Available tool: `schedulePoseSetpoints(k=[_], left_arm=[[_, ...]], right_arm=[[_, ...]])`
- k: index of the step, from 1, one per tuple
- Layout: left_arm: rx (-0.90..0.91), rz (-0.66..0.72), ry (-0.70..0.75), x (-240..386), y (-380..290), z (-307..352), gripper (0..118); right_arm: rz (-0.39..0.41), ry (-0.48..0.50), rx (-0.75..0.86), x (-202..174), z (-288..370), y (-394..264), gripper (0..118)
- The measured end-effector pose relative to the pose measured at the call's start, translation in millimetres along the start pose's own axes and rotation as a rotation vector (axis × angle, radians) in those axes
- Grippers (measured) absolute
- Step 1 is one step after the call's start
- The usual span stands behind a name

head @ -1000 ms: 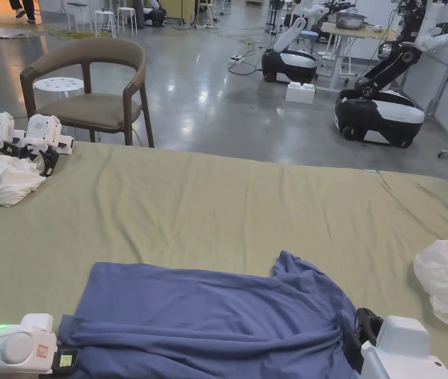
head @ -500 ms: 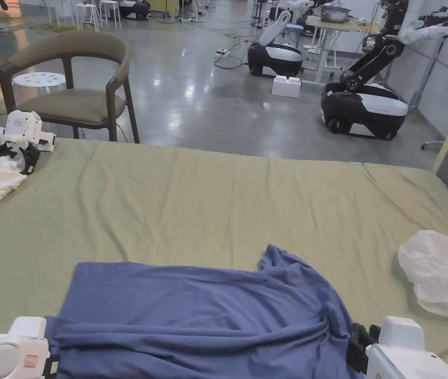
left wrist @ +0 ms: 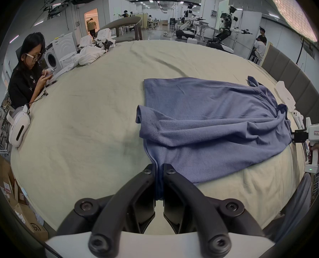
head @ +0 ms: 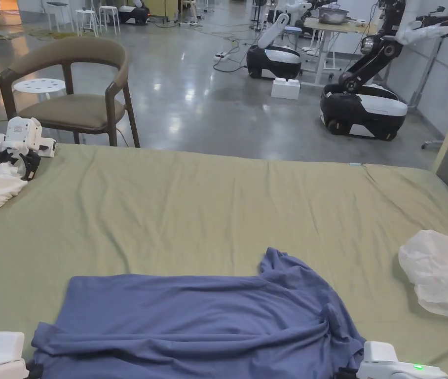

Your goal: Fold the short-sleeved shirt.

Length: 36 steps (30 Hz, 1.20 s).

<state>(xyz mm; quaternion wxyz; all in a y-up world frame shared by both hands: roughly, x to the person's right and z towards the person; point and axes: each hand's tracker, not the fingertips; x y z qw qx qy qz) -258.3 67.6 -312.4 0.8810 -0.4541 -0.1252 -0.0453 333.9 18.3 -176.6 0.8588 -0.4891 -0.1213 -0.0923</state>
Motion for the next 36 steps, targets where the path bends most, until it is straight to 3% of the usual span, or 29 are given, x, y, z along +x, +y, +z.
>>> schedulePoseSetpoints(k=[2,4,5,8,12,23,30,36], left_arm=[[0.001,0.006,0.002,0,-5,-1,1],[0.005,0.014,0.005,2,-7,0,1],[0.008,0.015,0.007,3,-8,0,1],[0.019,0.013,0.015,5,-7,3,1],[0.050,0.015,0.013,5,1,16,1],[0.126,-0.019,0.023,-2,26,77,1],[0.019,0.004,0.004,-13,-27,93,1],[-0.135,0.009,0.024,-11,-85,74,1]], right_arm=[[0.005,-0.018,0.024,-4,3,-1,57],[0.013,0.022,0.024,-5,7,1,10],[0.036,0.036,0.030,-7,8,2,8],[0.149,-0.025,0.020,-18,12,2,8],[0.117,-0.040,0.045,-21,38,9,7],[0.188,-0.059,0.116,-21,134,13,7],[0.207,-0.036,0.016,-19,150,-46,7],[0.196,-0.073,-0.087,-33,138,-109,8]])
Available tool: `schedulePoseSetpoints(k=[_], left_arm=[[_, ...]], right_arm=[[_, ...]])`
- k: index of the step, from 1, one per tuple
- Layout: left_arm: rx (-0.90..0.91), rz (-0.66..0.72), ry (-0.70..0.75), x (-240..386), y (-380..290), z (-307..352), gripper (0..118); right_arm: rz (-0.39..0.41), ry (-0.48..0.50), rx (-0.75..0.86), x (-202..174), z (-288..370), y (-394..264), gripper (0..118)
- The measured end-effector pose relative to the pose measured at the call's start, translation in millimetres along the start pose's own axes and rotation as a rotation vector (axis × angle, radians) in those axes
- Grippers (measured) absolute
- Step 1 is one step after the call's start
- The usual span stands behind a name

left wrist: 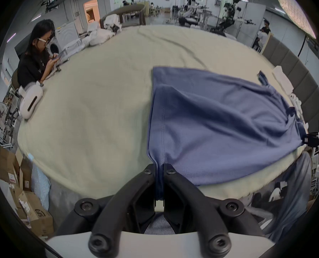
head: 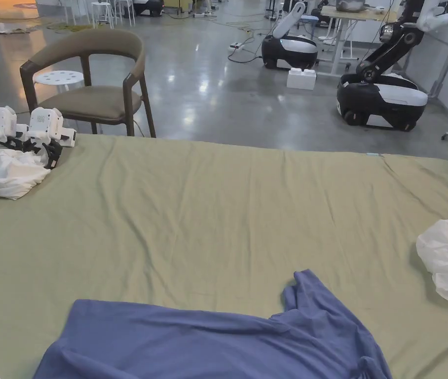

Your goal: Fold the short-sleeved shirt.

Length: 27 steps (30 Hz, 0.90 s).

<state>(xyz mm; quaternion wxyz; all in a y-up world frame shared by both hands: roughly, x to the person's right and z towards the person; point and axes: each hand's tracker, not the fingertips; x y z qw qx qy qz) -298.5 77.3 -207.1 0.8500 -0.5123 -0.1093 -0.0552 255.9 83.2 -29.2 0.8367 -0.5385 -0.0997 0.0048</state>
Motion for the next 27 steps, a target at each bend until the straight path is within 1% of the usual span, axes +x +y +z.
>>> schedulePoseSetpoints(k=[2,3,4,7,8,9,10,11,12,13,14,15,16,20,21,25,27], left_arm=[[-0.037,-0.010,0.015,3,-9,-7,1],[-0.065,-0.017,0.017,4,-11,-10,1],[-0.065,-0.019,0.020,-5,-14,-22,1],[-0.070,-0.017,0.027,-5,-13,-29,1],[-0.078,-0.019,0.030,-6,-11,-31,1],[-0.086,-0.022,0.033,-6,-9,-33,1],[-0.089,-0.025,0.037,-6,-8,-35,3],[-0.090,-0.027,0.039,-7,-8,-35,6],[-0.087,-0.024,0.039,-5,-8,-33,18],[-0.076,-0.017,0.042,-5,-6,-30,27],[-0.057,-0.010,0.046,-6,-5,-27,37],[-0.017,-0.003,0.057,-6,-2,-23,51],[0.032,0.002,0.042,-3,1,-16,56],[0.217,0.015,-0.003,11,23,7,56],[0.282,0.006,-0.003,17,30,13,56],[0.474,-0.025,0.016,42,61,26,56],[0.556,-0.008,0.022,52,75,31,56]], right_arm=[[0.006,-0.012,-0.029,-5,-6,-11,8],[-0.004,-0.017,-0.031,-8,-8,-14,8],[-0.006,-0.017,-0.032,-10,-10,-17,8],[-0.024,-0.020,-0.035,-9,-19,-18,9],[-0.028,-0.020,-0.036,-9,-21,-18,11],[-0.035,-0.017,-0.034,-9,-23,-18,16],[-0.041,-0.020,-0.032,-7,-24,-17,25],[-0.045,-0.025,-0.035,-7,-23,-17,36],[-0.049,-0.038,-0.037,-7,-20,-16,52],[-0.057,-0.054,-0.027,-7,-14,-15,62],[-0.067,-0.062,-0.008,-4,-8,-13,68],[-0.085,-0.065,0.032,-2,1,-10,70],[-0.099,-0.072,0.065,-1,9,-5,71],[-0.128,-0.079,0.262,-3,44,22,71],[-0.139,-0.076,0.334,-6,51,31,72],[-0.179,-0.060,0.541,-18,60,64,73],[-0.195,-0.066,0.632,-27,60,80,73]])
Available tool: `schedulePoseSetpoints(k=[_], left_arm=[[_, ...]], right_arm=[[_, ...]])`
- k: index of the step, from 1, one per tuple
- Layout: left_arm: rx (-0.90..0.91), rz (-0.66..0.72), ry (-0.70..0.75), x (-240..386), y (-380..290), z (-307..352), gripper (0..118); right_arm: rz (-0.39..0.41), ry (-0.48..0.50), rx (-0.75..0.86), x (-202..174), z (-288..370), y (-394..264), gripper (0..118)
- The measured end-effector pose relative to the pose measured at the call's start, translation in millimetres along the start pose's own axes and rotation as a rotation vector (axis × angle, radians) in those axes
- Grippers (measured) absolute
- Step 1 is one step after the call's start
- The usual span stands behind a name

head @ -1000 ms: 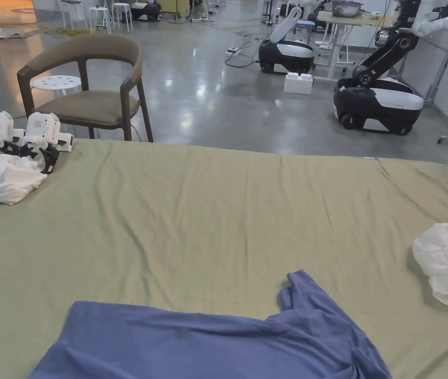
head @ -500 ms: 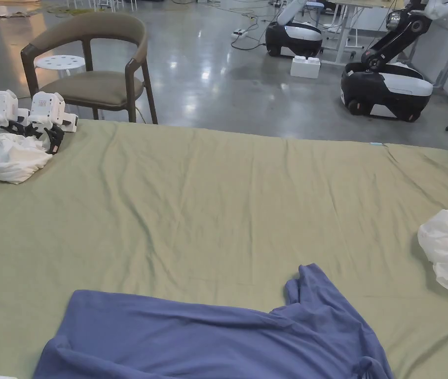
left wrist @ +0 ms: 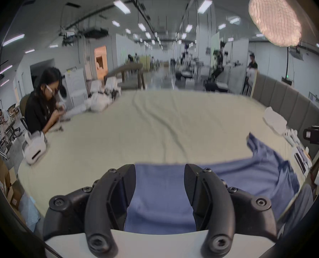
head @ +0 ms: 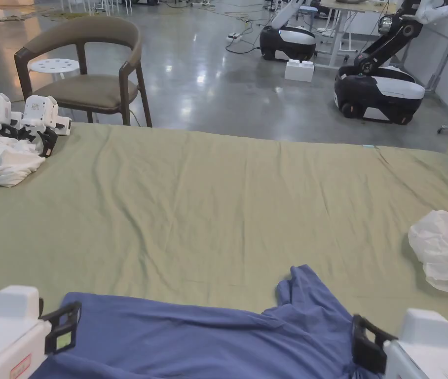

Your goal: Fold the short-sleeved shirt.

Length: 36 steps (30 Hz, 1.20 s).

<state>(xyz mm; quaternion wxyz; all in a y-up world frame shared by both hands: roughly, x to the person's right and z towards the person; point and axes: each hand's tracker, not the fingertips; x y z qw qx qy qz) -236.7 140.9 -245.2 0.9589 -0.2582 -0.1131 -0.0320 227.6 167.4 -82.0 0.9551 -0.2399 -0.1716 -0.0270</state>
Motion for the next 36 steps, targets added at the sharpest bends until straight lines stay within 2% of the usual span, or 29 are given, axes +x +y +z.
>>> schedulePoseSetpoints(k=[5,7,8,9,10,11,13,19,22,25,29,33,35,36], left_arm=[[0.206,-0.050,0.039,32,33,0,54],[0.280,-0.050,0.053,41,43,6,43],[0.316,-0.050,0.046,44,46,11,32],[0.358,-0.052,0.043,48,51,16,16],[0.394,-0.062,0.047,52,54,20,6],[0.420,-0.078,0.055,55,56,23,1],[0.460,-0.116,0.092,63,60,29,0],[0.454,-0.082,0.066,55,62,35,0],[0.366,-0.076,0.089,38,60,20,0],[0.176,0.011,0.047,5,58,-13,0],[-0.061,0.021,0.028,-31,47,-68,0],[-0.271,0.058,-0.023,-53,38,-122,0],[-0.357,0.089,-0.060,-61,33,-147,10],[-0.386,0.098,-0.060,-64,30,-159,21]], right_arm=[[-0.024,-0.015,0.180,-30,-15,21,70],[-0.022,-0.015,0.244,-40,-14,28,54],[-0.028,-0.020,0.279,-44,-12,31,40],[-0.038,-0.018,0.311,-47,-9,33,19],[-0.049,-0.008,0.348,-51,-6,36,9],[-0.049,-0.003,0.372,-54,-4,38,8],[-0.046,0.022,0.414,-61,1,42,2],[0.002,0.032,0.448,-76,6,46,1],[0.006,0.041,0.433,-75,2,47,1],[0.024,0.042,0.397,-73,-5,45,1],[0.045,0.045,0.342,-69,-15,38,1],[0.034,0.054,0.264,-62,-30,30,1],[0.028,0.048,0.232,-59,-36,25,1],[0.029,0.044,0.214,-57,-40,23,1]])
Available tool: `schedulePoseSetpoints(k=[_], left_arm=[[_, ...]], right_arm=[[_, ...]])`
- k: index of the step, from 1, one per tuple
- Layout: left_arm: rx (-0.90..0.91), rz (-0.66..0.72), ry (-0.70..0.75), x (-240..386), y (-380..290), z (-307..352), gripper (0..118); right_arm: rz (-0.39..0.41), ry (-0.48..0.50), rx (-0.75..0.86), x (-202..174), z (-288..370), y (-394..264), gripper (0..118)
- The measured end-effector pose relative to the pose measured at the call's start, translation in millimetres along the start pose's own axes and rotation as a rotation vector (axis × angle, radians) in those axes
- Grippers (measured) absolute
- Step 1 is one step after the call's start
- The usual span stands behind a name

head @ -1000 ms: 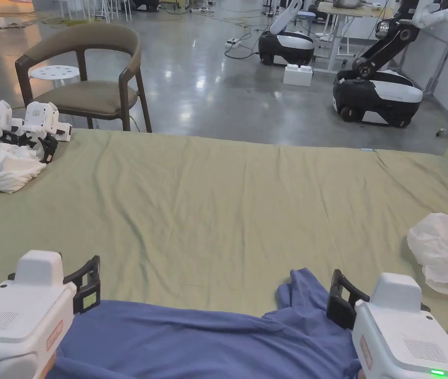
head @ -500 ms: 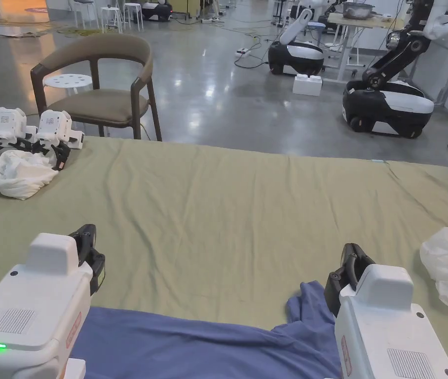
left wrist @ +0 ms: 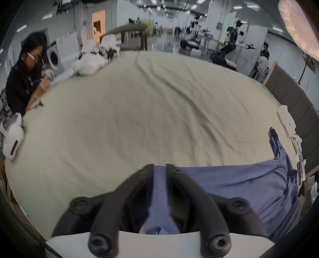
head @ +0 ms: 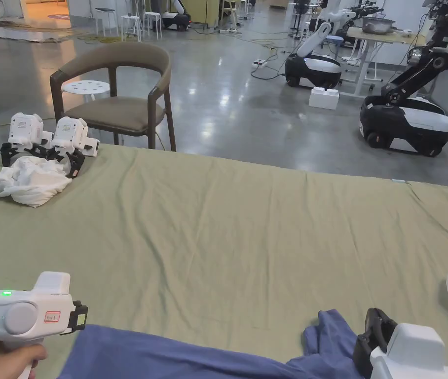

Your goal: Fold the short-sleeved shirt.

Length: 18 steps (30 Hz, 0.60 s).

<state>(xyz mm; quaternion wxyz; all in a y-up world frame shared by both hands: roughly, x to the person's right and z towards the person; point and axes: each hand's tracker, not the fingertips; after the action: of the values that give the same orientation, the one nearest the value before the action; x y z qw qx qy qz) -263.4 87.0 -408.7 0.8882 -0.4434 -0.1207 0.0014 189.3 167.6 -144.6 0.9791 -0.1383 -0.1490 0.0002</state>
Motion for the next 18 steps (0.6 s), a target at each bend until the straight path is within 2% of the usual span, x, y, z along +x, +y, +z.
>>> schedulePoseSetpoints(k=[3,4,8,10,12,14,16,18], left_arm=[[-0.063,0.028,-0.011,-4,5,-24,57],[-0.078,0.029,-0.009,-5,7,-32,64],[-0.150,0.024,0.031,-7,10,-61,64],[-0.188,0.030,0.067,0,5,-62,48],[-0.209,0.019,0.050,3,1,-67,44],[-0.167,-0.025,0.076,13,-5,-58,32],[-0.151,-0.065,0.053,21,-9,-55,24],[-0.142,-0.073,0.023,23,-11,-54,1]], right_arm=[[0.011,-0.008,-0.036,4,-5,-8,1],[0.017,-0.014,-0.049,6,-6,-11,1],[0.021,-0.031,-0.093,11,-11,-21,1],[0.020,-0.037,-0.115,14,-14,-25,1],[0.023,-0.041,-0.131,15,-16,-28,1],[0.022,-0.044,-0.148,17,-19,-32,1],[0.017,-0.046,-0.166,18,-21,-34,1],[0.006,-0.041,-0.185,22,-27,-35,1]])
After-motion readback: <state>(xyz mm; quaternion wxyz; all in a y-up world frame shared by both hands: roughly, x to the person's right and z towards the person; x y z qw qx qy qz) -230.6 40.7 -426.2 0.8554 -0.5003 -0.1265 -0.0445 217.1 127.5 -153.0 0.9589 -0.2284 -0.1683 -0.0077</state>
